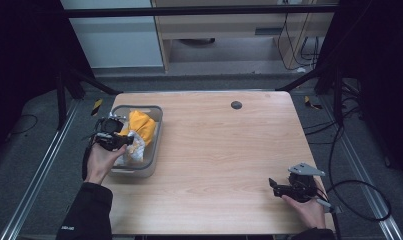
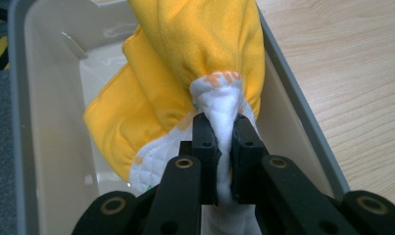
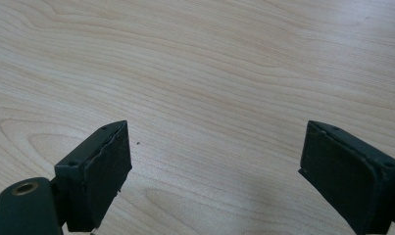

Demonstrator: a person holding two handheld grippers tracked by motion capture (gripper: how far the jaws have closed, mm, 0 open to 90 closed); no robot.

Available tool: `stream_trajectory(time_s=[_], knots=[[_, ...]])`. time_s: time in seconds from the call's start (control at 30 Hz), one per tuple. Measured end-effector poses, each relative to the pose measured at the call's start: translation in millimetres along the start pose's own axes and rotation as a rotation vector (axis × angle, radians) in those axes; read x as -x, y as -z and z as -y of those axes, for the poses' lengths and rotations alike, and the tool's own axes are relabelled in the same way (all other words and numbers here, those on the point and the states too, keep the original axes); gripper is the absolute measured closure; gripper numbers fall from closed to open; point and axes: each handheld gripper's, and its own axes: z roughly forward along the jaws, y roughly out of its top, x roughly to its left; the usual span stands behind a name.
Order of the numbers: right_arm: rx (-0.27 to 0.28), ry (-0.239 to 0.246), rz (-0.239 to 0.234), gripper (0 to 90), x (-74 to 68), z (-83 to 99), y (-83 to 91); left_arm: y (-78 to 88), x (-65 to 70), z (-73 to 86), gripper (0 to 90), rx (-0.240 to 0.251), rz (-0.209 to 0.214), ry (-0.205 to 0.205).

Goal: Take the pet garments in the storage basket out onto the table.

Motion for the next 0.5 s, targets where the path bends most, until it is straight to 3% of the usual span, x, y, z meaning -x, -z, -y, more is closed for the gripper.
stream_trajectory(time_s=[0.5], knots=[[0.007, -0.001, 0.000, 11.3, 0.4, -0.2, 0.9, 30.6, -1.3, -8.2, 83.1, 0.057, 0.000, -0.027]])
